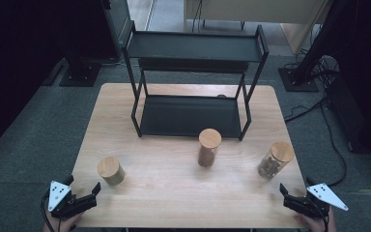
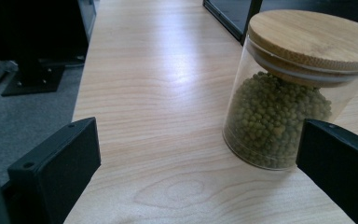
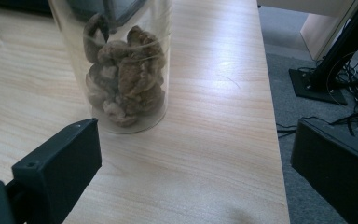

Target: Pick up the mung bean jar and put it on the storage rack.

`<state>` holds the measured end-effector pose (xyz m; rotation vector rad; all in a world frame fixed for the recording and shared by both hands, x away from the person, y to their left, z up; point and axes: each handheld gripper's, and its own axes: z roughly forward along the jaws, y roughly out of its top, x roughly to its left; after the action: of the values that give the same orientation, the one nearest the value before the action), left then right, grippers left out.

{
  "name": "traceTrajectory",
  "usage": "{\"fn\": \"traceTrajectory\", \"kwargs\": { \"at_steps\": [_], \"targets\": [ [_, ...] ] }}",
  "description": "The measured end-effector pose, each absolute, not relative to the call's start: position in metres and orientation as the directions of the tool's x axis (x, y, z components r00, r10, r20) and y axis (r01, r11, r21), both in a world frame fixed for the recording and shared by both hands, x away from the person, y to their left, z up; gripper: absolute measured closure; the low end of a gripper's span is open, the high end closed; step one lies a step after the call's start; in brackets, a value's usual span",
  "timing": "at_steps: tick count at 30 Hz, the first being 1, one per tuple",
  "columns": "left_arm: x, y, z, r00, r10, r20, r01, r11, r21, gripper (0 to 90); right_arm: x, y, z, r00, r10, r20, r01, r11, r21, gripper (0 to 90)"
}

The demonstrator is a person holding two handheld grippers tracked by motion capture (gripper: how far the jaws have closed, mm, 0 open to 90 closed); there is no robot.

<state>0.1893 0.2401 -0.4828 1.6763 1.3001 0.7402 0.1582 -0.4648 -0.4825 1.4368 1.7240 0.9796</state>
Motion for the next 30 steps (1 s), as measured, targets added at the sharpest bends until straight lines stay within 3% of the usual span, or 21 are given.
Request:
{"fn": "traceTrajectory", "kwargs": {
  "at_steps": [30],
  "targets": [
    [0.185,0.223,-0.479,0.372,0.926,-0.07,0.419,-0.1,0.902,0.0,0.159,-0.462,-0.483,-0.181,0.982,-0.057,0.484,0.14,0.864,1.4]
  ]
}}
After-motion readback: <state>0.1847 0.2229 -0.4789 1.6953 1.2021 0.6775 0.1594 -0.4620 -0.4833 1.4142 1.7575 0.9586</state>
